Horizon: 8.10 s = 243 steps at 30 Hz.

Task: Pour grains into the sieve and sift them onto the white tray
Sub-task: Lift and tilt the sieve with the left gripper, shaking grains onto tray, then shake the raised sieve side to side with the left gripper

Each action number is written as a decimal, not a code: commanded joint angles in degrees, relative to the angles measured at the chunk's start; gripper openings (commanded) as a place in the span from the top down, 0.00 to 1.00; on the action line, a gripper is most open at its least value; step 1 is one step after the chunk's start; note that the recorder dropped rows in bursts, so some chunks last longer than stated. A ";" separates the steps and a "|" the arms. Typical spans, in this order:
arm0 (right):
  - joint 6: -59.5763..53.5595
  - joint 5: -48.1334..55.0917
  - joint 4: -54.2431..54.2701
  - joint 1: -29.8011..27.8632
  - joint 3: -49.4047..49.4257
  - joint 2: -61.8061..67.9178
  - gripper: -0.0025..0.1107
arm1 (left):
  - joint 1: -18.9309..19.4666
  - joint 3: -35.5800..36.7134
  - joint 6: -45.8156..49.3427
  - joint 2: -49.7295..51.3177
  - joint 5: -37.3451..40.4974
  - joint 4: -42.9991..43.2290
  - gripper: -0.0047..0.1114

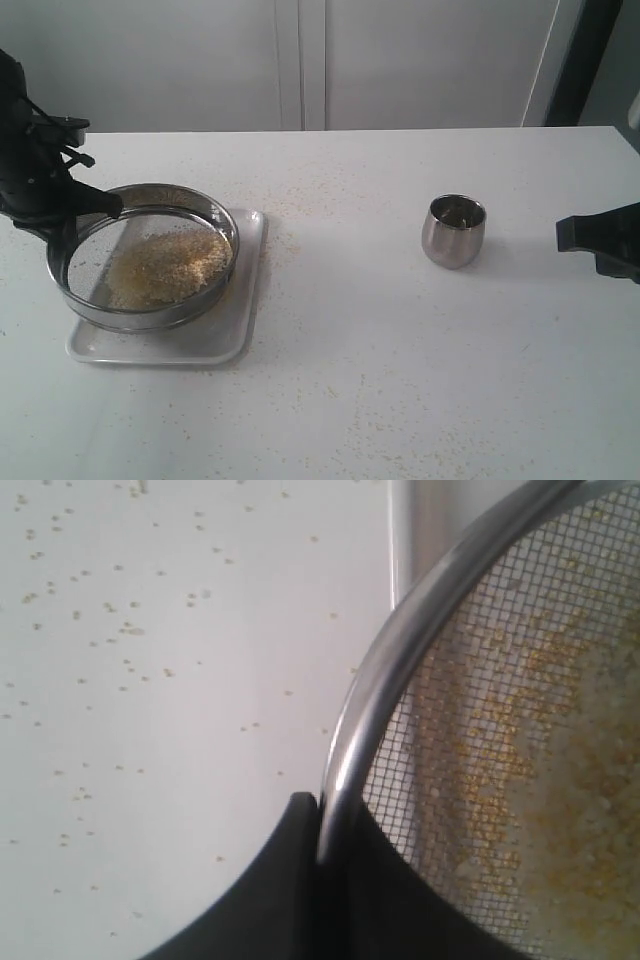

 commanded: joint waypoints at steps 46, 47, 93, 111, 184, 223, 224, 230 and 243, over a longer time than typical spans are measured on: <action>0.07 -0.63 -0.34 -0.22 0.27 -0.35 0.98 | 7.26 -0.23 8.00 -0.45 -3.83 -18.09 0.96; 0.07 -0.63 -0.34 -0.22 0.27 -0.35 0.98 | 7.38 -2.79 6.67 1.22 -0.90 -18.24 0.96; 0.07 -1.56 -0.34 -0.22 0.27 -0.38 0.98 | 3.33 16.59 5.76 -18.05 -2.90 -8.89 0.96; 0.07 -1.88 -0.34 -0.22 0.27 -0.38 0.98 | 2.93 -8.30 3.91 1.16 11.62 -12.92 0.96; 0.07 -1.86 -0.12 -0.22 0.27 -0.26 0.98 | 5.38 15.47 3.59 -16.37 -10.23 -9.90 0.96; 1.70 -1.88 -0.12 -0.22 0.27 -0.26 0.98 | 5.91 -2.73 -5.07 -0.22 2.64 -8.20 0.96; 1.71 -1.79 -0.12 -0.22 0.27 -0.26 0.98 | 6.17 -2.73 -3.23 -0.22 3.20 -12.31 0.96; 1.71 -1.76 -0.12 -0.22 0.27 -0.26 0.98 | 0.55 -2.74 12.57 -0.59 0.57 -13.81 0.96; 1.71 -2.19 -0.12 -0.22 0.27 -0.26 0.98 | -1.75 -2.35 -0.59 -0.63 -0.30 -4.93 0.96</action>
